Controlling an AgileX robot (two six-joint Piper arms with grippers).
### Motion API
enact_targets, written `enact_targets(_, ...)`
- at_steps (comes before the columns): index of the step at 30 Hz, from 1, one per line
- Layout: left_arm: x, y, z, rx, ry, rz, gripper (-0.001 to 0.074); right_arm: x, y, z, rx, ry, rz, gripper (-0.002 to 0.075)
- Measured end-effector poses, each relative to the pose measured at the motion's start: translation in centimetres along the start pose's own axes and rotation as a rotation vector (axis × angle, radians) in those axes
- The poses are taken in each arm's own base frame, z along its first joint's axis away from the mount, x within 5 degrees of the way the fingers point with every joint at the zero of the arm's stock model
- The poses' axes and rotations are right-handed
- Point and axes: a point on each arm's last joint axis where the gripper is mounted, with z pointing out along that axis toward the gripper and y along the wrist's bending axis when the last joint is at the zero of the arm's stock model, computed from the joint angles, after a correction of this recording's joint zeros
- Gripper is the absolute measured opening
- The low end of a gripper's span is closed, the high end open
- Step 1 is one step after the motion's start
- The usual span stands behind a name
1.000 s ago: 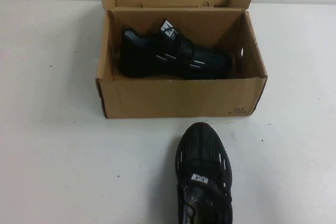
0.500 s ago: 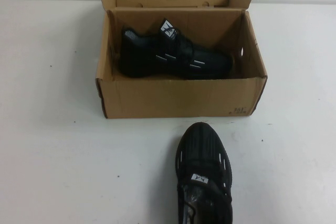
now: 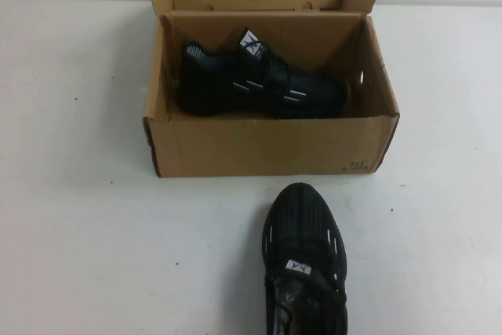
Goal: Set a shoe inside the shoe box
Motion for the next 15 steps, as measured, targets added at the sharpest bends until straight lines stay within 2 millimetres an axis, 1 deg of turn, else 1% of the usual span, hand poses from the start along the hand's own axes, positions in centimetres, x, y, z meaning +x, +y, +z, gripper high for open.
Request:
enact_targets(4,-2.9,0.1,2.2,-0.010,-0.014,0.011,-0.0002,-3.7,1.3,2.6,-0.024,-0.046,0.043,-0.0017)
enact_targets(6,-5.1,0.1,3.4,-0.014,-0.039,0.018,-0.0002,-5.9,2.1,3.7,-0.039,-0.070,0.077,-0.0017)
enact_targets(9,-7.9,0.1,5.2,-0.022,-0.055,0.025,-0.0002,-9.0,3.1,5.1,-0.059,-0.092,0.123,-0.0017)
enact_targets(10,-8.4,0.2,5.8,-0.026,-0.042,0.026,-0.0002,-10.0,3.5,5.6,-0.067,-0.098,0.139,-0.0017)
enact_targets(12,-9.6,0.3,7.4,-0.037,-0.002,0.027,-0.0002,-11.2,4.0,6.9,-0.070,-0.078,0.165,-0.0017)
enact_targets(14,-10.0,0.5,8.9,-0.050,0.060,0.027,-0.0002,-12.0,4.5,8.3,-0.062,-0.022,0.175,-0.0017)
enact_targets(15,-10.0,0.6,9.6,-0.058,0.104,0.021,-0.0002,-12.0,4.6,9.1,-0.050,0.032,0.176,-0.0017)
